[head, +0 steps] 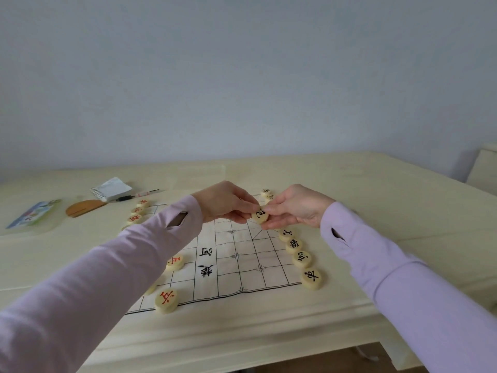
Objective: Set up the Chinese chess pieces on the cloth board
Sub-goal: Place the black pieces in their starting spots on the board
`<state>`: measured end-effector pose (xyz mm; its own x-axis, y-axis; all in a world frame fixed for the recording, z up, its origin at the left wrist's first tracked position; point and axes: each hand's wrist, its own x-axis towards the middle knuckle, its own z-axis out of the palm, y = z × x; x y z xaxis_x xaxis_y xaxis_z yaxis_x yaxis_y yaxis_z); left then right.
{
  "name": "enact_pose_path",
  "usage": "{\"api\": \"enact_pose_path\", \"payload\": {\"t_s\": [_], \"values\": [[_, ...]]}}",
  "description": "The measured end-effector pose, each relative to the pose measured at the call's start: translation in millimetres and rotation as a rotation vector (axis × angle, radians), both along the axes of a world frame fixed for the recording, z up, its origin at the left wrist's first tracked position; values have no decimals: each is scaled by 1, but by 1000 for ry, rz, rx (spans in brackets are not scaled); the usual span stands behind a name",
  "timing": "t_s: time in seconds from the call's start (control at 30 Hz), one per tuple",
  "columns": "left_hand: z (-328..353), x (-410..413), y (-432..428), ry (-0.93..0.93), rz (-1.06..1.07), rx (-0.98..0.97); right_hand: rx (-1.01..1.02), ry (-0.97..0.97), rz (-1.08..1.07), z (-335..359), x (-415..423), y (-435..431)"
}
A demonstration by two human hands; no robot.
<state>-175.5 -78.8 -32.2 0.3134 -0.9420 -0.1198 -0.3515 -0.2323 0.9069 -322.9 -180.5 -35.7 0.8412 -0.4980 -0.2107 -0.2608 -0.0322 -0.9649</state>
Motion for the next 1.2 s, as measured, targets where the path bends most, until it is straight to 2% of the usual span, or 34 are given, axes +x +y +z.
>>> {"api": "enact_pose_path", "payload": {"t_s": [0.1, 0.27, 0.37, 0.57, 0.83, 1.07, 1.2], "values": [[-4, 1, 8, -33, 9, 60, -37, 36, -7, -2, -3, 7], [-6, 15, 15, -135, 190, 81, -110, 6, -149, 1, -7, 3], [-5, 20, 20, -135, 225, 100, -126, 5, -176, 2, -8, 5], [-7, 4, 29, -12, 68, 169, -158, 89, -169, 1, -5, 13], [-12, -22, 26, -44, -164, 302, -221, 68, -148, 3, -11, 17], [-19, -31, 22, -85, -177, 342, -221, 69, -126, 0, -17, 16], [-18, -34, 20, -197, -179, 340, -228, 69, -127, -1, -19, 15]]}}
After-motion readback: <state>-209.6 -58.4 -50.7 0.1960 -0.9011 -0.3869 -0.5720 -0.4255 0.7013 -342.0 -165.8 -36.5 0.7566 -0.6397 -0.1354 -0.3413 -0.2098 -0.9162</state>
